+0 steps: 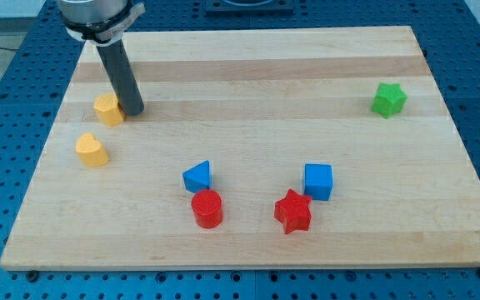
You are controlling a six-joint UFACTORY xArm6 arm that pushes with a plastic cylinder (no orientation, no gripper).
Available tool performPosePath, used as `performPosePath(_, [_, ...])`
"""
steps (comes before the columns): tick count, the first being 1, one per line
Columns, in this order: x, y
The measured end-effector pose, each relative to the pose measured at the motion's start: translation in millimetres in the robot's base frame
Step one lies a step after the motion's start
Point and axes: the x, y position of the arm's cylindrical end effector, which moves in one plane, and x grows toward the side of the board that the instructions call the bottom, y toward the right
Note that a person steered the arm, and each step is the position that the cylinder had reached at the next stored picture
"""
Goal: Move the blue triangle away from the red circle
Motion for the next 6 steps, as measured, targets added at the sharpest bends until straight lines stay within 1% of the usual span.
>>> performPosePath(1, [21.0,102.9])
performPosePath(2, [83.1,178.5])
performPosePath(3, [134.2,190.0])
performPosePath(4, [140.3,165.4])
performPosePath(5, [133.3,107.0])
performPosePath(6, [133.1,71.0])
